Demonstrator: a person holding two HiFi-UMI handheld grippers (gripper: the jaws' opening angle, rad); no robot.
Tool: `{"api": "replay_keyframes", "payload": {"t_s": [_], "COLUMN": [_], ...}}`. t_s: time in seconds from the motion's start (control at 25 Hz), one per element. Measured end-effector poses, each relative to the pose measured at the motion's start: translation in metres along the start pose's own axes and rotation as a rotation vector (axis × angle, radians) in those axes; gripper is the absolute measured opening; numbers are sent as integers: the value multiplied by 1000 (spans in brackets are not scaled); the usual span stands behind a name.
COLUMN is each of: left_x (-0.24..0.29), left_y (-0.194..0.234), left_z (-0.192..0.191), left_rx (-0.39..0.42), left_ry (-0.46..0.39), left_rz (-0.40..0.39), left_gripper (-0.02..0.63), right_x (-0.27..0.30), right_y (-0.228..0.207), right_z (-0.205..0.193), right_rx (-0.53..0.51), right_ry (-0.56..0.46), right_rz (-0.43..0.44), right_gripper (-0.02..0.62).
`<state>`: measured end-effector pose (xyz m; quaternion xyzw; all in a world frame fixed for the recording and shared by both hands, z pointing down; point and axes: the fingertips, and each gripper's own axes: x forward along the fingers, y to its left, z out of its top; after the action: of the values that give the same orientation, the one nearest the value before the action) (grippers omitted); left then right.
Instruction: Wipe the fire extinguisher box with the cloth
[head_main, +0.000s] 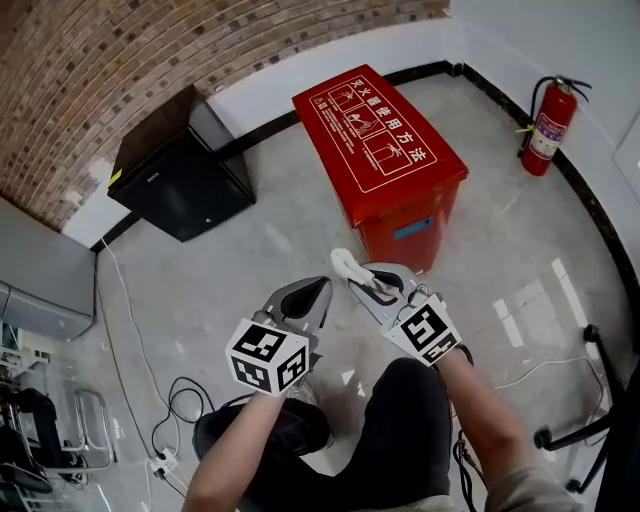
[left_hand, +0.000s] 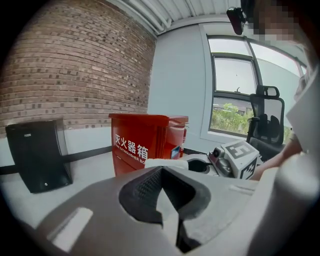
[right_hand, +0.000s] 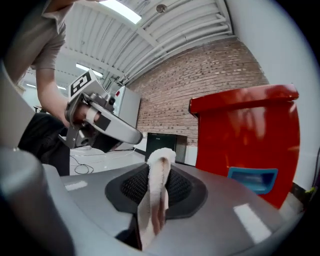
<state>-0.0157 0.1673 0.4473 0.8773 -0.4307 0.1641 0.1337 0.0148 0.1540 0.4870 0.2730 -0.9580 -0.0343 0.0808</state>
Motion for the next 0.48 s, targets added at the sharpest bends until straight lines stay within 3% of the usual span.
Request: {"api": "replay_keyframes", "payload": {"t_s": [0.2,0.48], "left_x": [15,43], "left_y": [-10,-15], "left_z": [-21,-43], "left_rx": [5,1], "left_ry": [2,0], "left_rz": [-4,-29], "left_gripper": [0,0], "right_x": [-22,-66], "right_y": [-49,-107], "right_z": [-31,-42], "right_rx": [-6,-39], "right_ry": [-7,-40], "right_rz": [-201,-362], "right_gripper": [95,97]}}
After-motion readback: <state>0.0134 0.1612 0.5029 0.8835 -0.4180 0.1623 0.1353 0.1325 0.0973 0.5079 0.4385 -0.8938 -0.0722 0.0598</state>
